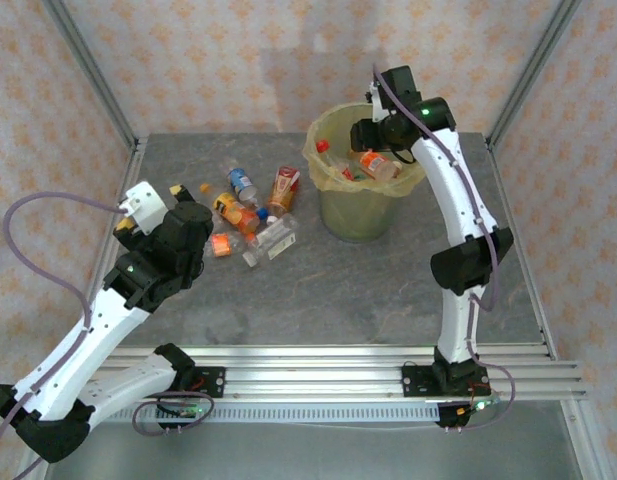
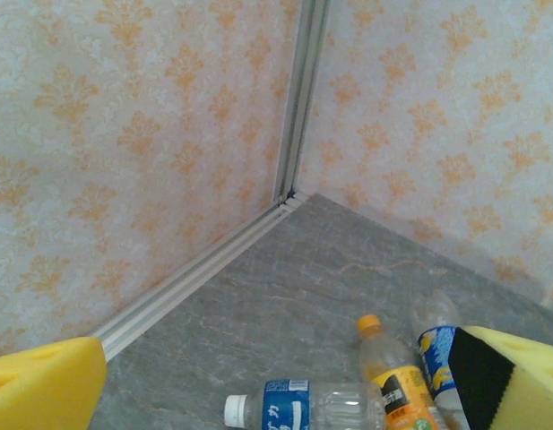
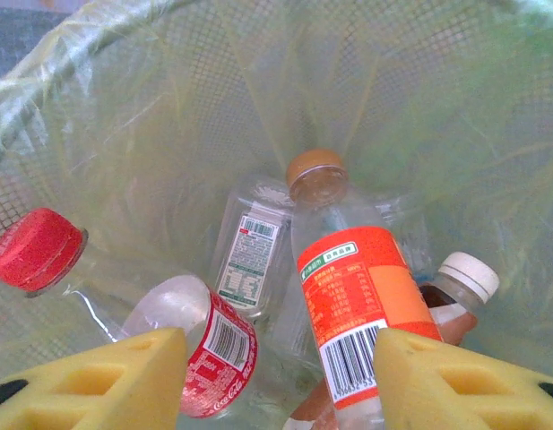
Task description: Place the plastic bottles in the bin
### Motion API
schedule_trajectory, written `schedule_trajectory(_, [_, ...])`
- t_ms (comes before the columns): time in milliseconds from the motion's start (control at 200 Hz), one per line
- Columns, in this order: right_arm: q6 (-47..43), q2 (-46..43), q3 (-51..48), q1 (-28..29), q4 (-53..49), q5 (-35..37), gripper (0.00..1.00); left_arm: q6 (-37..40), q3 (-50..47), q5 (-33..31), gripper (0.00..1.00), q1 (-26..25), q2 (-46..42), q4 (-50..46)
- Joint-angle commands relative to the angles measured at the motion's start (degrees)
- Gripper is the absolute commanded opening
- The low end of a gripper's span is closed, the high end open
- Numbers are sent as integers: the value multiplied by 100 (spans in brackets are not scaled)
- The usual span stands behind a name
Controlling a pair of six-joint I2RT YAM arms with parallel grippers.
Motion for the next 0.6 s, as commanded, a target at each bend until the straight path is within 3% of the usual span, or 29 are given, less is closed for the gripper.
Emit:
schedule_trajectory(0, [227, -566, -432, -15, 331, 187, 63, 733, 254, 701, 100, 202, 245, 149])
schedule_trajectory(120, [346, -1073, -1063, -17, 676, 376, 72, 1112, 571, 1866, 100, 542, 737, -117])
schedule_trajectory(380, [570, -1930, -2107, -8, 1108, 686, 97, 1597, 903, 3421, 100, 1061, 1801, -344])
schedule_trajectory(485, [665, -2112, -2353, -14, 1170, 798, 99, 2318, 1339, 4032, 100, 1316, 2375, -609])
schedule_trajectory(596, [762, -2256, -2498, -10, 1192, 988, 99, 3045, 1927, 4242, 98, 1484, 3026, -1123])
